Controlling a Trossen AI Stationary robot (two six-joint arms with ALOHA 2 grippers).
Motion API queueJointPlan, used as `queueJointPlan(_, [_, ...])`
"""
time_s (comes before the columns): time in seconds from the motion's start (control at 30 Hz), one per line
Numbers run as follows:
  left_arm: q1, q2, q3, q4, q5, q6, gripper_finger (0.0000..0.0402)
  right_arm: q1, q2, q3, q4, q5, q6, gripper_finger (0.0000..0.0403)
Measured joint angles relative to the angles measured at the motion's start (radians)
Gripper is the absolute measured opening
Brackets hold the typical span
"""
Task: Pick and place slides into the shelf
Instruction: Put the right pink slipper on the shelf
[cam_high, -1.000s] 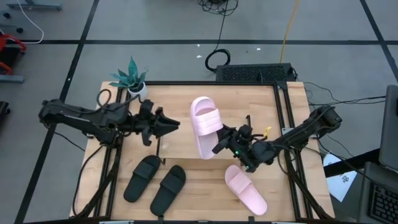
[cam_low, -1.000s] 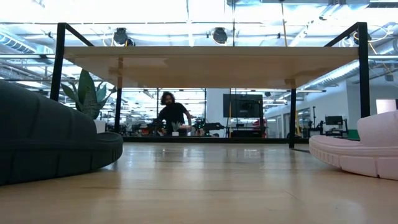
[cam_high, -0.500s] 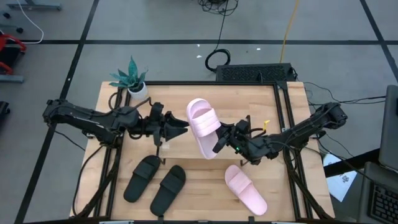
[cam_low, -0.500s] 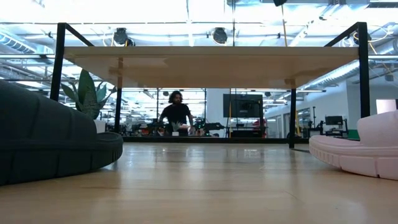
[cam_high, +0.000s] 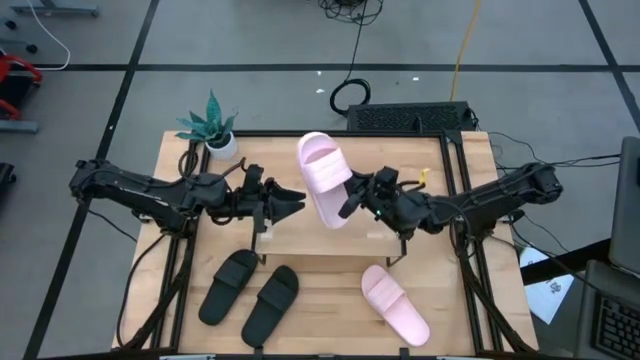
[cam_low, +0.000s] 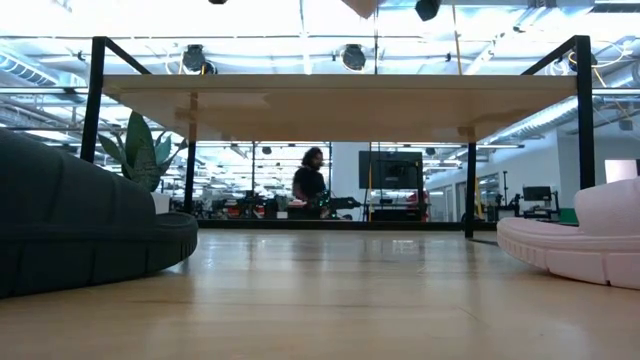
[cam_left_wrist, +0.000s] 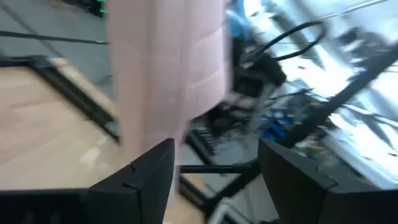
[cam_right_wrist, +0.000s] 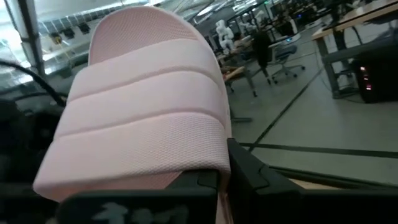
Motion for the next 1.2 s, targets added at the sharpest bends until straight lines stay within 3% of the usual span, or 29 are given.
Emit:
queueJointPlan(0.3, [0.053,0.003,-0.001,-0.105,-0.041,-0.033,0.0232,-0.044,-0.036,0.001,0.013,-0.055,-0.023,0.0000])
queueJointPlan(0.8, [0.082,0.038,-0.001,-0.034,-0.084,-0.077,0.0232,-0.108,-0.040,0.001,0.011,-0.058,-0.004,0.0000])
queueJointPlan(0.97, [0.092,0.054,0.000,0.007,-0.085,-0.082,0.0232,-0.141,-0.040,0.001,0.011,-0.132,0.054,0.0000])
queueJointPlan(1.2, [0.102,0.075,-0.001,0.038,-0.086,-0.092,0.0232,-0.149,-0.040,0.001,0.002,-0.133,0.065,0.0000])
